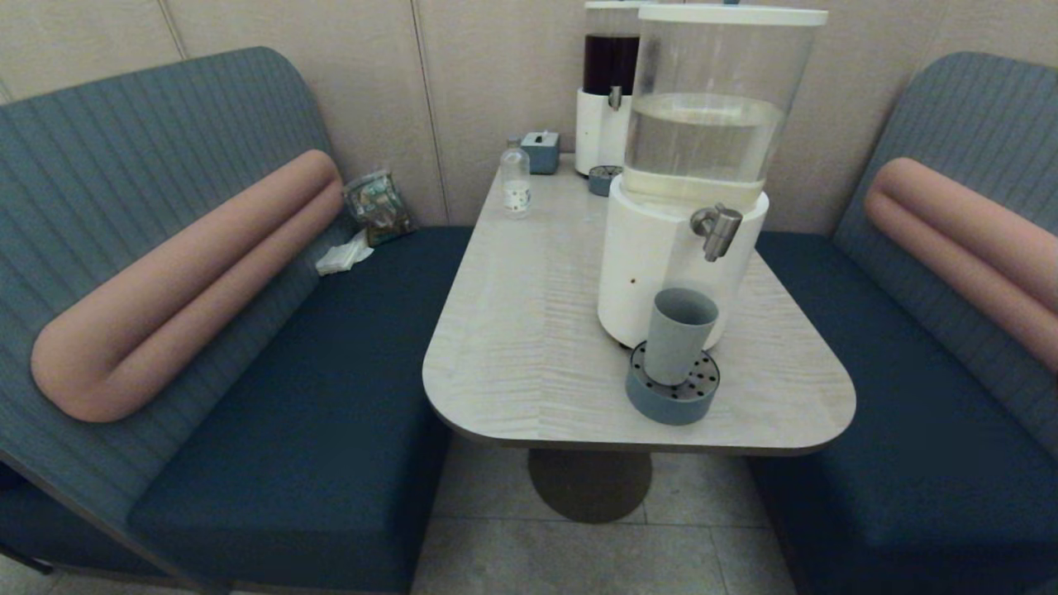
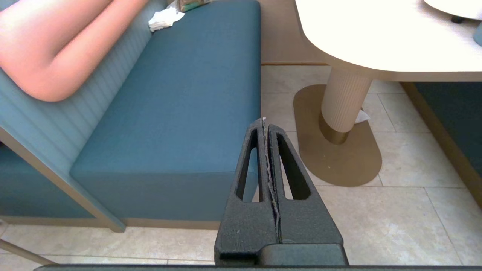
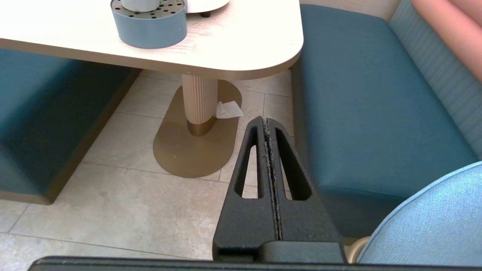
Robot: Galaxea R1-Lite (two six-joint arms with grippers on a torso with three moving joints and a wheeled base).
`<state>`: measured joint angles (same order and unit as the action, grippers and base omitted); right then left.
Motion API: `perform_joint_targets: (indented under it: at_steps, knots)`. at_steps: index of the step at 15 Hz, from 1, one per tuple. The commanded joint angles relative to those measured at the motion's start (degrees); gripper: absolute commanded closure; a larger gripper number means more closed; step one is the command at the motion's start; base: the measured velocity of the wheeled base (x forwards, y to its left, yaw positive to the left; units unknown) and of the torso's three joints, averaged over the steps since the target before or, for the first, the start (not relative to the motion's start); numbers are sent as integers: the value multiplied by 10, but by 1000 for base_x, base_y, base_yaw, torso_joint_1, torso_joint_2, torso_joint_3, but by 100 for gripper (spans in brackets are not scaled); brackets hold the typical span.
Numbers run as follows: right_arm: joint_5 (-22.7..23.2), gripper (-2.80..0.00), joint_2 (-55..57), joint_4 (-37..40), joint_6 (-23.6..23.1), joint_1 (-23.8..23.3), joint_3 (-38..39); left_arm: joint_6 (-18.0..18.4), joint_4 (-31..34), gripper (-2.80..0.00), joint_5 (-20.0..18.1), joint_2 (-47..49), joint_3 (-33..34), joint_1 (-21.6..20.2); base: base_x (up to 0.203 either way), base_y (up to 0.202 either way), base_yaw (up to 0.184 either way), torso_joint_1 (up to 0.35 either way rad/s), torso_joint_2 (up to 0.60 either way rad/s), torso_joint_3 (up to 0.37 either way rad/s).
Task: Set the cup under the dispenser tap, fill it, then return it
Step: Place the cup next to the water dispenser
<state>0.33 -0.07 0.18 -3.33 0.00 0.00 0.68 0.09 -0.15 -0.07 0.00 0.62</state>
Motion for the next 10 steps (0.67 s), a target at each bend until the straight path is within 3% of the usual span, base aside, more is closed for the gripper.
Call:
perform_joint_targets:
  at_steps: [1, 7, 10]
  knots:
    - [0, 0, 0, 0, 0, 0, 0, 0, 0, 0, 0, 0, 0, 0, 0, 0, 0, 0, 0, 0]
    - [0, 0, 0, 0, 0, 0, 0, 9, 0, 0, 0, 0, -2, 0, 0, 0, 0, 0, 0, 0]
    - [0, 0, 0, 0, 0, 0, 0, 12, 20, 0, -13, 3, -83, 0, 0, 0, 0, 0, 0, 0]
